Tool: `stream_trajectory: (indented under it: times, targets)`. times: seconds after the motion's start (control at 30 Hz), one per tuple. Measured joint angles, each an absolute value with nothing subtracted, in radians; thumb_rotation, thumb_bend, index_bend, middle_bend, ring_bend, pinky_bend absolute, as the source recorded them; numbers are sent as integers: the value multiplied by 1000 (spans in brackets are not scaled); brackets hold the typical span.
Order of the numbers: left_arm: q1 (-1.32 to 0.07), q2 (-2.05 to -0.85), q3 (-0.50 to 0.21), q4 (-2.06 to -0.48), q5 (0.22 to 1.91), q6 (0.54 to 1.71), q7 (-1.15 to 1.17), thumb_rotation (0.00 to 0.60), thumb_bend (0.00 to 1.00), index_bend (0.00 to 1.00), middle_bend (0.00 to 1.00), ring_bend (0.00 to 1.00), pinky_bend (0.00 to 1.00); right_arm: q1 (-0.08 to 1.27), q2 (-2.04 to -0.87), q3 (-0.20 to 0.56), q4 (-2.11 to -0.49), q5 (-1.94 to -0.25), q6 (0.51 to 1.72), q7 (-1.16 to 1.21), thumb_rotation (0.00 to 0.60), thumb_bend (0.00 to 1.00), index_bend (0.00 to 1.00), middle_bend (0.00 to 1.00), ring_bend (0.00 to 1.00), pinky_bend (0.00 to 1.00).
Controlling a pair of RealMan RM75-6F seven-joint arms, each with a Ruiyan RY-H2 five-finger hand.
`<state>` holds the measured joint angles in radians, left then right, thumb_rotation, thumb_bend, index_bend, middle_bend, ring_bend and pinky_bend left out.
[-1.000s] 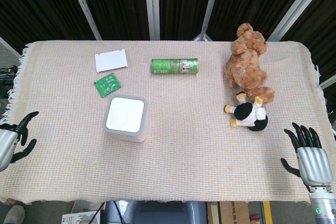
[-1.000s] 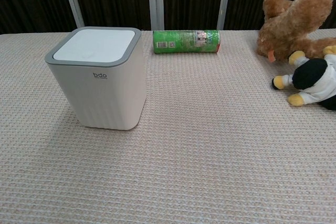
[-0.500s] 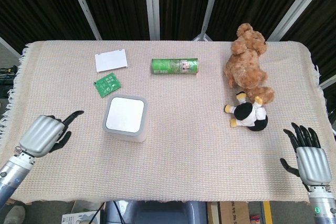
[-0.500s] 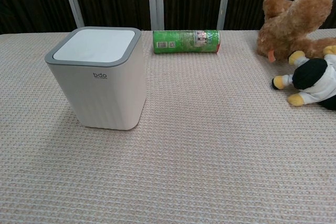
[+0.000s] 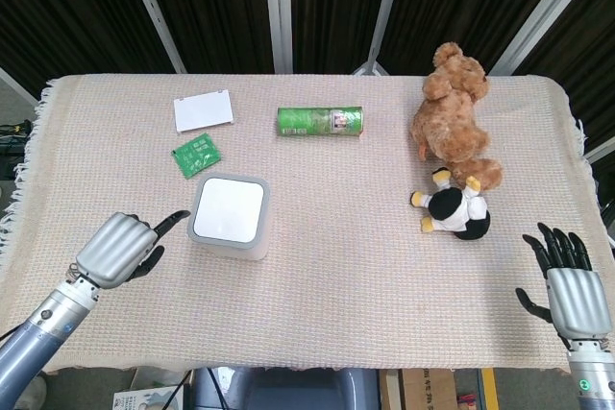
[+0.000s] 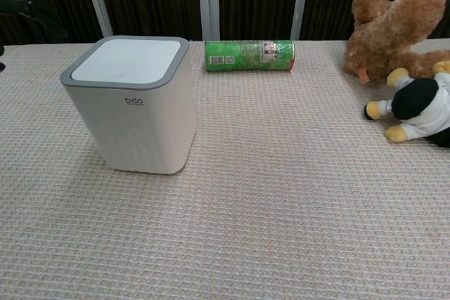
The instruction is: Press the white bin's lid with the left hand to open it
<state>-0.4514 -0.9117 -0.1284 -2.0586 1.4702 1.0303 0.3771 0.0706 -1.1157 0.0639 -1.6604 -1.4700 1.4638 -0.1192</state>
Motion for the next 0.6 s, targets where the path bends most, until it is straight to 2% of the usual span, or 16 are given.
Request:
stream_trajectory:
  times: [0.6]
  targets:
    - [-573, -959, -138, -2085, 1298, 902, 470, 600, 723, 208, 823, 739, 664, 73, -1118, 66, -1658, -1467, 1462, -121, 600, 245, 177, 67, 31, 0]
